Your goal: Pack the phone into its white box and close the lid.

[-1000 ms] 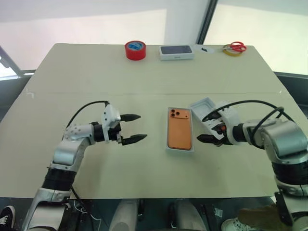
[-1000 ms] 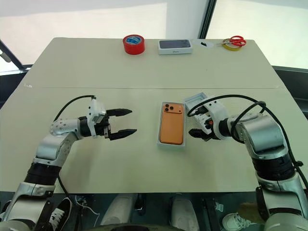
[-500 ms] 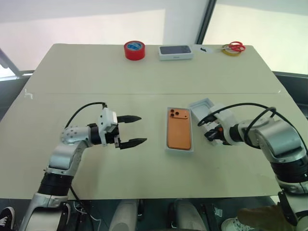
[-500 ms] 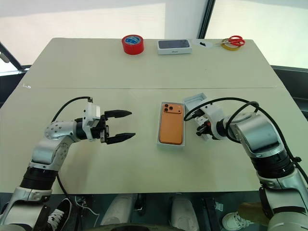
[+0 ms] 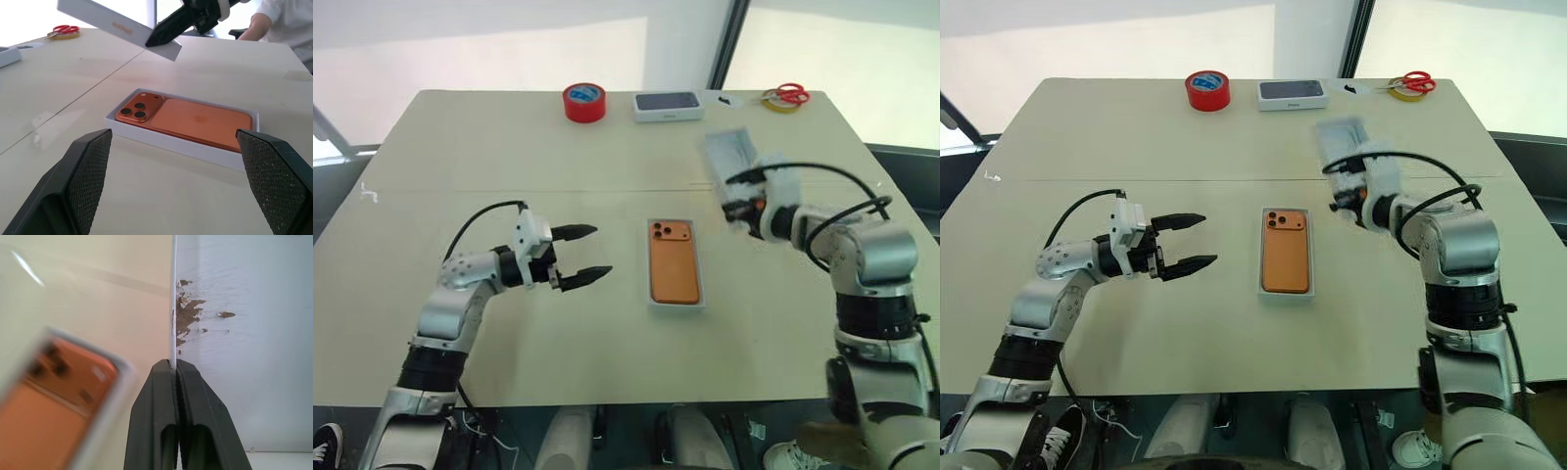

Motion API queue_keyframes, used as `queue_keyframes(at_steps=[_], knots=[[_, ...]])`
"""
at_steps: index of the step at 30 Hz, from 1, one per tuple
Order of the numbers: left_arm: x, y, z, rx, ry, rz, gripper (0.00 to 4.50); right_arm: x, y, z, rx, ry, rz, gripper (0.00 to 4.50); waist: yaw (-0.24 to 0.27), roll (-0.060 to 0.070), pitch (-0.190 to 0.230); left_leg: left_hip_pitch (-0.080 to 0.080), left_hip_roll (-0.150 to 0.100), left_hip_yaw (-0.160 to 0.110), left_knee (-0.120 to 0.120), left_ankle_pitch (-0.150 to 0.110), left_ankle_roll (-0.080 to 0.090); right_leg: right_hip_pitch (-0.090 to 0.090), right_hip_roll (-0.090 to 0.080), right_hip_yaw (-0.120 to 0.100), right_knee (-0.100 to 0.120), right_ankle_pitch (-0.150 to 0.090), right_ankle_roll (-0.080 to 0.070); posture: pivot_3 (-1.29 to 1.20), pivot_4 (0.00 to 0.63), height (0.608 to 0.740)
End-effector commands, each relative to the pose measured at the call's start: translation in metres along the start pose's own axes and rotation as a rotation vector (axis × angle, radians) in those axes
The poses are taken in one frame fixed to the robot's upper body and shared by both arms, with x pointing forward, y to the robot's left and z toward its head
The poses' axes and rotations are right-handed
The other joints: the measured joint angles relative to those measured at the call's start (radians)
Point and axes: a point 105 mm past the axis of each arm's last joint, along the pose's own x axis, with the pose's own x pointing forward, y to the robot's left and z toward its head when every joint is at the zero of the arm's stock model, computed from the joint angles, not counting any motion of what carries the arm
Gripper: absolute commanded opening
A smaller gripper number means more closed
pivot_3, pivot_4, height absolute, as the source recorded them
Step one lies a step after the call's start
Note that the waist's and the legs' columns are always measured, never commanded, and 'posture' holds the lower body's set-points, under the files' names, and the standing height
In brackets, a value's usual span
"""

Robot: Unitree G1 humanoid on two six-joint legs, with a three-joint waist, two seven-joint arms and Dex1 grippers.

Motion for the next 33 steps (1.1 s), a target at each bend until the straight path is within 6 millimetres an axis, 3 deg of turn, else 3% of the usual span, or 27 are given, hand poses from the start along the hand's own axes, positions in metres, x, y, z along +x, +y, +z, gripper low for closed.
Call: queue_keyframes(at_steps=[1,2,5,9,12,17,22,33], knots=[[0.001,0.001,0.008,-0.016,-0.024,0.010,4.28,-0.003,0.018,0.017,0.121,-0.153,0.082,0.05,0.001,0.000,0.000,0.000,0.000,0.000,0.000,0.000,0.000,0.000,0.000,0.000,0.000,0.000,0.000,0.00,0.150,0.735],[0.001,0.001,0.008,-0.033,-0.028,0.009,4.28,-0.002,0.024,0.020,0.167,-0.180,0.112,0.05,0.000,0.000,0.000,0.000,0.000,0.000,0.000,0.000,0.000,0.000,0.000,0.000,0.000,0.000,0.000,0.00,0.150,0.735],[0.001,0.001,0.007,-0.062,-0.024,0.024,3.49,-0.003,0.064,0.028,0.414,-0.261,0.347,0.00,-0.001,0.000,0.000,0.000,0.000,0.001,0.001,0.001,0.002,-0.001,0.000,0.000,0.004,0.000,0.000,0.00,0.150,0.735],[0.000,0.005,0.009,-0.054,-0.018,0.047,1.66,-0.021,0.101,0.021,0.639,-0.228,0.627,0.00,0.000,0.001,0.000,0.001,0.000,0.000,0.000,0.001,0.003,-0.003,0.000,0.001,0.009,0.000,0.000,0.00,0.150,0.735],[-0.002,0.009,0.011,-0.050,-0.018,0.071,0.25,-0.038,0.120,0.001,0.693,-0.164,0.769,0.00,0.002,0.001,-0.001,0.000,0.000,0.000,0.000,0.000,0.003,-0.009,-0.001,0.001,0.009,0.000,0.000,0.00,0.150,0.735],[-0.009,0.008,0.013,-0.074,-0.036,0.070,0.25,-0.055,0.132,-0.042,0.755,0.040,0.875,0.00,-0.006,0.001,-0.001,-0.002,-0.001,0.001,-0.002,0.000,0.003,-0.011,-0.001,0.002,0.008,0.000,-0.001,0.00,0.150,0.735],[-0.006,-0.002,0.011,-0.077,-0.036,0.033,0.25,-0.062,0.141,-0.038,0.769,0.118,0.886,0.00,-0.011,0.003,-0.001,-0.002,0.000,0.003,-0.001,0.001,0.005,-0.012,-0.001,0.004,0.008,0.000,-0.001,0.00,0.150,0.735],[0.006,-0.017,0.005,-0.078,-0.042,0.019,0.25,-0.039,0.149,-0.030,0.881,0.109,0.819,0.00,0.000,0.002,-0.001,-0.012,0.000,0.003,0.003,0.002,0.009,-0.015,-0.002,0.003,0.008,0.001,-0.001,0.00,0.150,0.735]])
